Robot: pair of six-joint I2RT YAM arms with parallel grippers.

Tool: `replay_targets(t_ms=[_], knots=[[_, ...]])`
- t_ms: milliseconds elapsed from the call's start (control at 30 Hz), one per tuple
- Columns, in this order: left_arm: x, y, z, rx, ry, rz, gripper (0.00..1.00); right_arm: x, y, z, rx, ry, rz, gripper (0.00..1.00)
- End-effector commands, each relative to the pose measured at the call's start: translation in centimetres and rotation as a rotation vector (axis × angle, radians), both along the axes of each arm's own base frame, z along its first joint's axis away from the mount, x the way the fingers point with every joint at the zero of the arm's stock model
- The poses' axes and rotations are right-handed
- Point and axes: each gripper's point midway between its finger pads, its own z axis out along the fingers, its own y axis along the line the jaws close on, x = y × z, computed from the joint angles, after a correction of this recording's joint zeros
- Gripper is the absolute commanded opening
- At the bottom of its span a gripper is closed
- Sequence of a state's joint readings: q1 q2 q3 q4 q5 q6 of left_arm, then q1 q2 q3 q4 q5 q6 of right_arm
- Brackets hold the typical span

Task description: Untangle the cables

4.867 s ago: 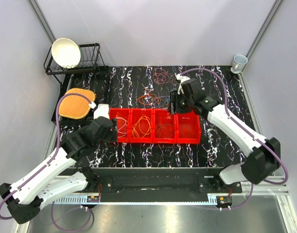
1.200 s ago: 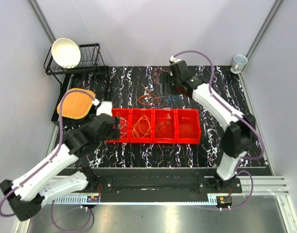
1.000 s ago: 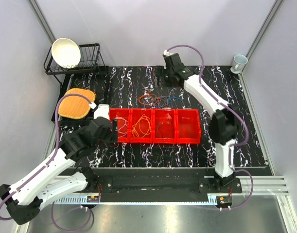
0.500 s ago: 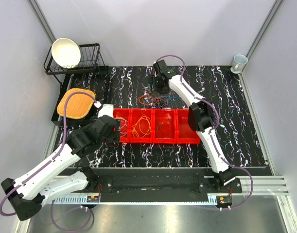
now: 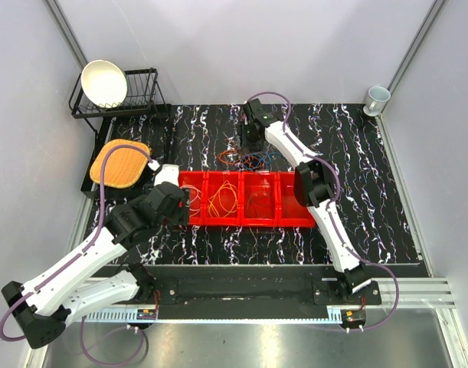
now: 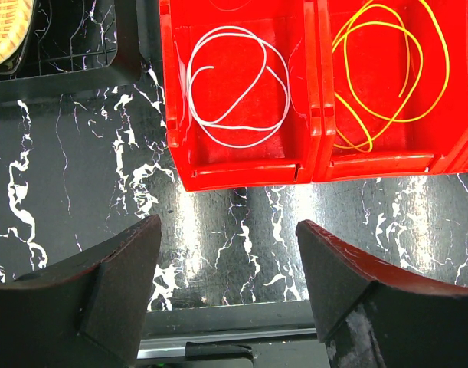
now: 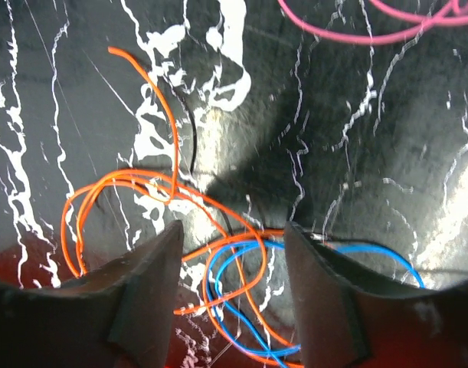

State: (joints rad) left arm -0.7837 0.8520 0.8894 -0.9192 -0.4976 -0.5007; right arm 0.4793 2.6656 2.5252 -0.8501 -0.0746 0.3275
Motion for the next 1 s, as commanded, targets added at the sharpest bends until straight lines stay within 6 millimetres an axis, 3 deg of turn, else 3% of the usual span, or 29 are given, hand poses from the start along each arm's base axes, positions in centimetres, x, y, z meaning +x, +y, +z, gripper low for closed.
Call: replay_targets(t_ms=[0,233,367,433,467,533,567,633,667,733,767,833,867,933,967], knots=[[0.4,-0.6,0.5,-0.030,-0.026,-0.010,0.75,1.3,1.1,0.5,0.056,-0.037,0.007,0.47],[0.5,-0.6,0.4,-0.026,-0.026,-0.008,0.74,0.5,1.6,-0.5,0.079,0.001,0.032,0.02],[0.5,-0.5,0.4,-0.022,-0.025,-0.006,0.74,1.4,1.2,2.3,0.086,-0.057,0.028,0.00],[0.5,-0.5,0.4,-0.021,-0.024,-0.006,0.74,2.2,0.5,5.7,0.092,-0.122,0.016,0.00],[0.5,-0.5,0.3,-0.021,-0.023,-0.004,0.74,2.7,-0.1,9.0,0.110,-0.177,0.007,0.00],[0.5,-0.5,0.3,-0.020,-0.024,-0.004,0.74,3.2,-1.0,12.6,0.133,-0.237,-0.007,0.00],[0.5,-0.5,0.3,-0.019,-0.024,-0.005,0.74,3.0,-1.3,16.3,0.161,-0.290,-0.015,0.00],[0.5,-0.5,0.3,-0.019,-0.024,-0.005,0.74,3.0,-2.4,20.0,0.203,-0.344,-0.042,0.00],[0.6,-0.5,0.3,-0.016,-0.022,-0.004,0.74,2.1,-2.6,23.5,0.251,-0.380,-0.049,0.00],[0.6,-0.5,0.2,-0.014,-0.020,0.000,0.74,1.4,-2.8,26.1,0.292,-0.420,-0.052,0.00],[0.6,-0.5,0.3,-0.016,-0.022,-0.001,0.74,0.1,-2.9,29.5,0.340,-0.462,-0.045,0.00],[0.6,-0.5,0.3,-0.016,-0.022,0.003,0.74,-0.9,-2.9,31.7,0.380,-0.491,-0.037,0.00],[0.6,-0.5,0.3,-0.016,-0.023,0.000,0.74,-2.3,-3.2,34.3,0.413,-0.525,-0.027,0.00],[0.6,-0.5,0.4,-0.019,-0.025,0.001,0.74,-3.5,-3.5,36.0,0.436,-0.548,-0.022,0.00],[0.6,-0.4,0.4,-0.017,-0.026,0.001,0.74,-4.8,-4.2,38.3,0.451,-0.587,-0.022,0.00]])
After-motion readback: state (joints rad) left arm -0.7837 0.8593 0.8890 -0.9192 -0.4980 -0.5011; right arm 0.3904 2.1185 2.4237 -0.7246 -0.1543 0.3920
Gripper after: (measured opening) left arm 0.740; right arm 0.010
